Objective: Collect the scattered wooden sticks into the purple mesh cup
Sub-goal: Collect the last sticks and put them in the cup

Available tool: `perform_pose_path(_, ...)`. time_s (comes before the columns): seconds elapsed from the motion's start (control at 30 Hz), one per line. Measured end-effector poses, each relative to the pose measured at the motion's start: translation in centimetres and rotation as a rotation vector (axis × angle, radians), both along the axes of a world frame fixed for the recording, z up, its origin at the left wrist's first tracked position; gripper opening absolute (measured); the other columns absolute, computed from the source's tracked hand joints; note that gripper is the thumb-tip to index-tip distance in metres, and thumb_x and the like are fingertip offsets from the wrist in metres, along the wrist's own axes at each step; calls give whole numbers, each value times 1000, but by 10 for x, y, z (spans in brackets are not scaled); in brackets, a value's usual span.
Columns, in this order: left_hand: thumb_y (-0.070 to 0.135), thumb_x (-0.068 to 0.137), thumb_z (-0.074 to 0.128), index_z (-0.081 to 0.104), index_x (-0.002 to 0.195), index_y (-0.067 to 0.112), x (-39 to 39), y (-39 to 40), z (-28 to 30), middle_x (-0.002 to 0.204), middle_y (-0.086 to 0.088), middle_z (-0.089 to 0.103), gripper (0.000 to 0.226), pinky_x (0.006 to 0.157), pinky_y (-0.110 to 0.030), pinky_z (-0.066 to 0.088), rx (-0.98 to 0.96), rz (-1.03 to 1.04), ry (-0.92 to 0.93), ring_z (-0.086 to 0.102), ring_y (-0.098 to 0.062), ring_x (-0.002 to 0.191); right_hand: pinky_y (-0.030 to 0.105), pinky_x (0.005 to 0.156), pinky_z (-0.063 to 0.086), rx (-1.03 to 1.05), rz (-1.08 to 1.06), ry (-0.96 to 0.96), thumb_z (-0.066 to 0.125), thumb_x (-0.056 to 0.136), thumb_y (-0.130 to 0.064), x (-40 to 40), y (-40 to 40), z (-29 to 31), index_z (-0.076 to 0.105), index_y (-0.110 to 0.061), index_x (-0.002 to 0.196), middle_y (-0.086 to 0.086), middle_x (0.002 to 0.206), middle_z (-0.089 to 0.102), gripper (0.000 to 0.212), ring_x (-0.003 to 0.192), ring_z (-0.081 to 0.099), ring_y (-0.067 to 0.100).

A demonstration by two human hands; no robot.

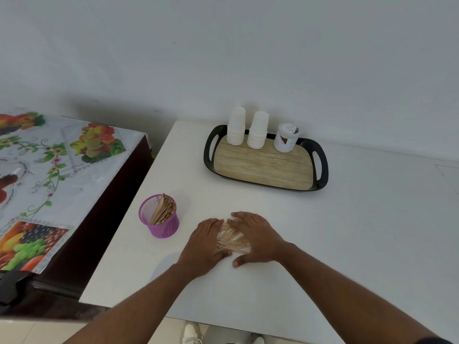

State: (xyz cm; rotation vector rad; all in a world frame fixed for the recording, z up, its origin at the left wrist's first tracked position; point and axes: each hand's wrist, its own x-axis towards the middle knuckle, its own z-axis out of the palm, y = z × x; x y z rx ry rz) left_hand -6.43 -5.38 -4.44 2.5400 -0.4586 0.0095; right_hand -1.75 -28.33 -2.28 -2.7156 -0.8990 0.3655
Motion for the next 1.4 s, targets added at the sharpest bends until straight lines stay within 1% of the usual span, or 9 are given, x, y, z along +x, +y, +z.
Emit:
perform_pose_path(0.1, 52, 83, 77, 53, 142, 6, -1, 0, -2, 137, -10, 57, 78, 107, -39, 46, -31, -4, -45, 51, -30, 128, 44, 119, 31, -56, -26, -54, 59, 66, -93, 9, 4, 4, 34, -32, 157, -8, 155, 37, 112, 143, 32, 17)
perform_pose_path(0.27, 44, 77, 86, 58, 137, 13, -3, -1, -4, 132, -2, 58, 73, 106, -28, 36, -187, 92, 20, 47, -22, 126, 38, 105, 41, -84, 24, -58, 65, 86, -69, 15, 10, 10, 50, -36, 147, -9, 142, 47, 70, 127, 44, 15)
perform_pose_path(0.4, 38, 73, 90, 64, 131, 13, -5, 0, -5, 127, -1, 63, 69, 103, -32, 44, -235, 138, 8, 53, -22, 123, 34, 93, 42, -4, -5, -92, 69, 90, -55, 8, 10, 11, 65, -34, 133, -9, 131, 57, 47, 117, 51, 16)
perform_pose_path(0.63, 44, 74, 88, 54, 146, 14, -5, 3, -3, 137, 2, 53, 85, 104, -16, 33, -229, 135, 13, 47, -12, 127, 26, 78, 34, 112, -80, -184, 72, 90, -46, -8, 5, 5, 75, -30, 116, -8, 109, 64, 31, 98, 57, 17)
perform_pose_path(0.73, 48, 80, 82, 49, 150, 15, -7, 6, -2, 144, 1, 49, 84, 110, -21, 34, -176, 62, 4, 42, -12, 134, 26, 76, 39, 122, -87, -236, 72, 90, -43, -12, 6, 0, 76, -28, 112, -7, 105, 65, 27, 94, 58, 16)
perform_pose_path(0.83, 39, 90, 74, 55, 144, 13, -9, 2, -4, 144, -3, 53, 63, 116, -33, 39, -114, 38, -53, 44, -18, 139, 29, 75, 49, 120, -89, -289, 71, 92, -40, -16, 8, -3, 75, -26, 110, -6, 105, 65, 24, 93, 59, 17)
perform_pose_path(0.97, 30, 93, 71, 67, 126, 12, -10, -3, -8, 125, -2, 61, 38, 102, -33, 49, -74, 46, -135, 56, -20, 120, 31, 69, 53, 110, -37, -411, 70, 95, -34, -21, 10, -6, 74, -22, 106, -5, 101, 67, 17, 88, 62, 18)
perform_pose_path(1.17, 18, 92, 74, 68, 95, 10, -7, -8, -5, 96, -2, 59, 10, 76, -35, 50, -62, 65, -205, 54, -22, 90, 32, 63, 49, 44, 0, -564, 65, 98, -23, -22, 13, -11, 72, -18, 97, -1, 92, 65, 9, 79, 59, 19)
perform_pose_path(1.4, 1, 79, 81, 67, 83, 10, 3, -16, 6, 81, -6, 60, 16, 56, -36, 48, 128, 53, -302, 56, -25, 70, 34, 66, 50, -127, 23, -576, 49, 98, -16, -20, 20, -14, 66, -15, 97, 5, 90, 62, 17, 76, 57, 22)
